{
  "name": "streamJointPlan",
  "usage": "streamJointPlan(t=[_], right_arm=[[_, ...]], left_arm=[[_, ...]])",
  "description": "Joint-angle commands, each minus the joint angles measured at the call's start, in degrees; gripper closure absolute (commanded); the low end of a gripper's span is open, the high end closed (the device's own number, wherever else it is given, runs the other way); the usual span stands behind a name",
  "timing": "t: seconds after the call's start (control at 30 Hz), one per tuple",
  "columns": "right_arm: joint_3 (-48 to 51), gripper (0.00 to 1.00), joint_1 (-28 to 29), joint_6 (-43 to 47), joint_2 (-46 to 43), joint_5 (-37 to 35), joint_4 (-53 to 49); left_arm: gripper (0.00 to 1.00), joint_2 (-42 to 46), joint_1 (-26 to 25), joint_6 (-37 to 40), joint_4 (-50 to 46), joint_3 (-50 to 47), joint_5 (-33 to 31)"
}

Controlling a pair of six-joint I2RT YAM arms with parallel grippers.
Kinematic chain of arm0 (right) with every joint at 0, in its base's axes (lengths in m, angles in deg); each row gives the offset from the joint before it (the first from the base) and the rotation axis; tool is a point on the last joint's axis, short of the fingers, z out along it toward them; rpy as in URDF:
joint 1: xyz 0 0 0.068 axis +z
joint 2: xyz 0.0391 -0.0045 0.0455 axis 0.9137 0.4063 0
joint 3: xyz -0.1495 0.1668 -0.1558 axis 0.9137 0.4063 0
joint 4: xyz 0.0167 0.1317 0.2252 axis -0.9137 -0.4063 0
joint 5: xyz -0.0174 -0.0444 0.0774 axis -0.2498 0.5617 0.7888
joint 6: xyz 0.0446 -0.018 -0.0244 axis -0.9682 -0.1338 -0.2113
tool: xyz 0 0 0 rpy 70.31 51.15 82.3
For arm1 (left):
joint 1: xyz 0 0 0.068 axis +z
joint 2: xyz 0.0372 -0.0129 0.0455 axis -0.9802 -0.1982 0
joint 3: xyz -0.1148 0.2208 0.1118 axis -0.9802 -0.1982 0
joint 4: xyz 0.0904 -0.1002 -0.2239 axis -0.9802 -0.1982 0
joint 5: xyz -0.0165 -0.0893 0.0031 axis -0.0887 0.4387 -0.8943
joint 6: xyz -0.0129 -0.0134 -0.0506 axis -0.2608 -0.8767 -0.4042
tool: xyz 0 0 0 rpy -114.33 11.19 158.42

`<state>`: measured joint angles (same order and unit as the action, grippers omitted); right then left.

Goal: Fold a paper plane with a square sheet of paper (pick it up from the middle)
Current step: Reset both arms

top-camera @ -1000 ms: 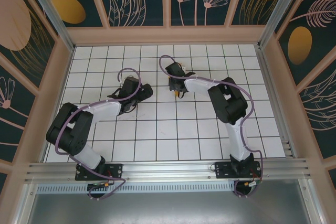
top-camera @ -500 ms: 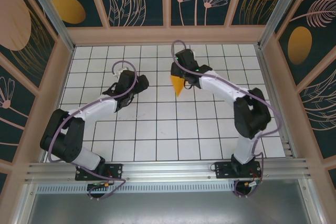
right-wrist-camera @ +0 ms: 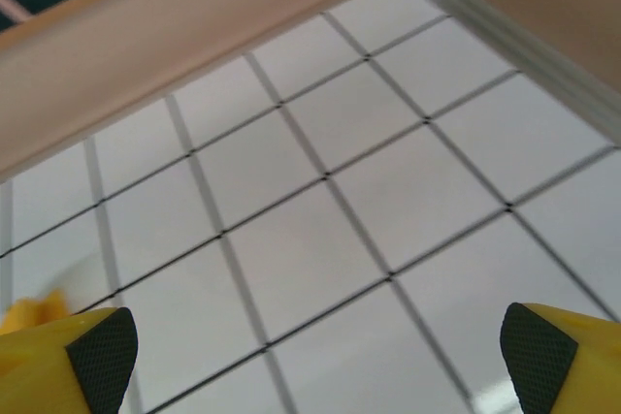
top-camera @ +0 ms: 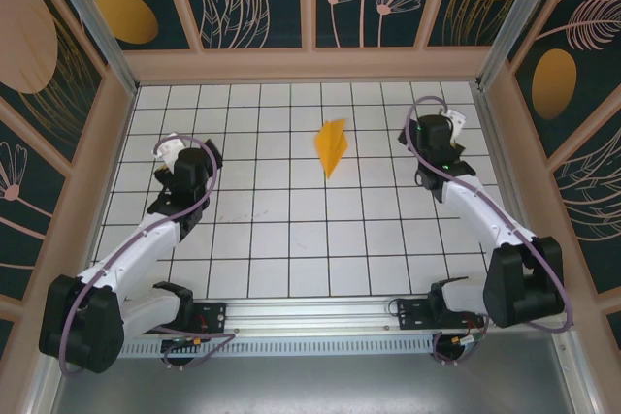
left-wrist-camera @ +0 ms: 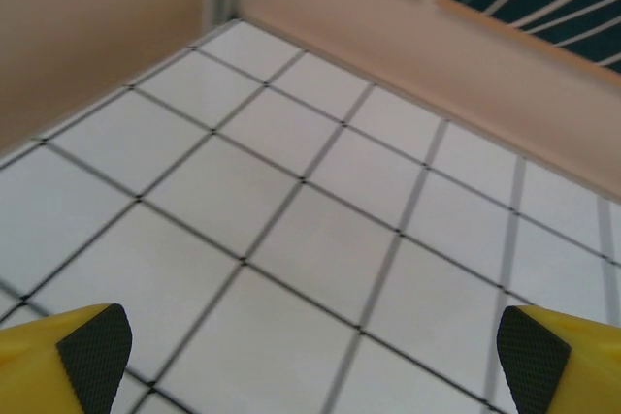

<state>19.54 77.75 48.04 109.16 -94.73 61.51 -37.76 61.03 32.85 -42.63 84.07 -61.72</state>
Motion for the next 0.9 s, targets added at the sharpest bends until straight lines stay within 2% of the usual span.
streamJointPlan(t=[0.0, 0.13, 0.23, 0.47, 0.67, 0.83, 0.87], right_arm=[[7.11, 0.01, -5.36, 0.71, -3.20, -1.67, 5.50], [14.22, 0.01, -11.72, 1.12, -4.78, 0.09, 11.31], [18.18, 0.01, -14.20, 2.44, -4.11, 0.93, 17.46], [29.96, 0.01, -14.53, 13.50, -1.93, 4.81, 44.82], [32.50, 0.01, -14.46, 19.17, 2.74, 13.26, 58.62], [32.40, 0.01, -14.70, 20.49, 6.77, 16.98, 64.36], [32.67, 0.01, -14.63, 20.50, 7.94, 18.02, 66.09]], left_arm=[[0.01, 2.66, 1.86, 3.92, 4.77, -4.55, -6.76], [0.01, 4.73, 4.61, 7.64, 10.23, -9.88, -7.17], [0.01, 4.48, 6.18, 10.84, 15.72, -12.72, -5.14], [0.02, 0.42, 8.68, 18.42, 25.74, -14.64, 2.60], [0.01, -4.74, 11.02, 25.93, 44.11, -20.01, 10.95], [0.02, -9.59, 14.59, 27.05, 54.82, -22.70, 17.37], [0.01, -10.11, 15.26, 27.25, 54.66, -22.10, 18.60]])
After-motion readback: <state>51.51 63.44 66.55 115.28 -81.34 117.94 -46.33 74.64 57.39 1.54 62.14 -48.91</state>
